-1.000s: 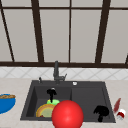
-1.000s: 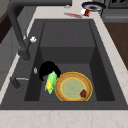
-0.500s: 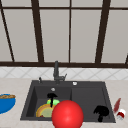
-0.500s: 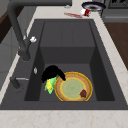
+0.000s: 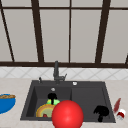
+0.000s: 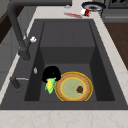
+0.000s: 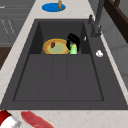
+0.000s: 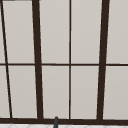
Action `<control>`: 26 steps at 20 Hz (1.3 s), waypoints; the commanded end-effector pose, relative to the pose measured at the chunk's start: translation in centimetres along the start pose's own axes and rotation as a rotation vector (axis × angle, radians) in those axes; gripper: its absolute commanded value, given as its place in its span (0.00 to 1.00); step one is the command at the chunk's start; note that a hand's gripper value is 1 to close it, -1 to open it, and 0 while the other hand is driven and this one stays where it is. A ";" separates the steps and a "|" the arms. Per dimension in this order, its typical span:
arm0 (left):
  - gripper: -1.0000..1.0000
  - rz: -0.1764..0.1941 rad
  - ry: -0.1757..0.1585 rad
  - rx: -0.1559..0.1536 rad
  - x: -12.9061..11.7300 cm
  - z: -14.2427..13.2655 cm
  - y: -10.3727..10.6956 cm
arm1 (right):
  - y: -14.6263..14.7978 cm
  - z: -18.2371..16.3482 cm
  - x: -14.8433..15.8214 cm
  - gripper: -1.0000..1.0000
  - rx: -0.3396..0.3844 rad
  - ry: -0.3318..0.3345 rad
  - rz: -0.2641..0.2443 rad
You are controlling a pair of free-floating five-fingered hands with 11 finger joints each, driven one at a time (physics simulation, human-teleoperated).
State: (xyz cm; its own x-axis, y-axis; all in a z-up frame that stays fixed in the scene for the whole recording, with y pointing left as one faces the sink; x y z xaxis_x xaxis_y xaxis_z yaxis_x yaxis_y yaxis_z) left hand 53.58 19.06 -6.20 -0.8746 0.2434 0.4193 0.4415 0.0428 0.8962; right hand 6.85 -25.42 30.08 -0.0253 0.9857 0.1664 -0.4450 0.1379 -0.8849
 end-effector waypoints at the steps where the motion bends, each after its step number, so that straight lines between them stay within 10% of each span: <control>1: 1.00 -0.062 0.001 -0.031 0.3 -1.0 -2.6 | 0.0 0.0 0.0 0.50 0.000 0.000 0.000; 5: 1.00 -0.174 0.002 -0.035 1.2 -1.1 -2.9 | 0.0 0.0 0.0 0.50 0.000 0.000 0.000; 11: 1.00 -0.376 -0.082 -0.005 1.7 0.4 -3.7 | 0.0 0.0 0.0 0.50 0.000 0.000 0.000; 16: 1.00 -0.322 -0.083 0.022 3.1 -0.2 1.2 | 0.0 0.0 0.0 0.50 0.000 0.000 0.000; 26: 1.00 -0.339 -0.034 0.043 7.6 -1.3 7.2 | 0.0 0.0 0.0 0.50 0.000 0.000 0.000</control>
State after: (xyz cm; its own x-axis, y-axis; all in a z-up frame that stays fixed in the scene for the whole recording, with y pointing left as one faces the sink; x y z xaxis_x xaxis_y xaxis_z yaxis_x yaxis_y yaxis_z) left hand 51.21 19.77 1.26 -0.9666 0.2308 0.1119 0.1516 0.1621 0.9751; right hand 6.85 -25.42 30.08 -0.0253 0.9857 0.1664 -0.4450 0.1379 -0.8849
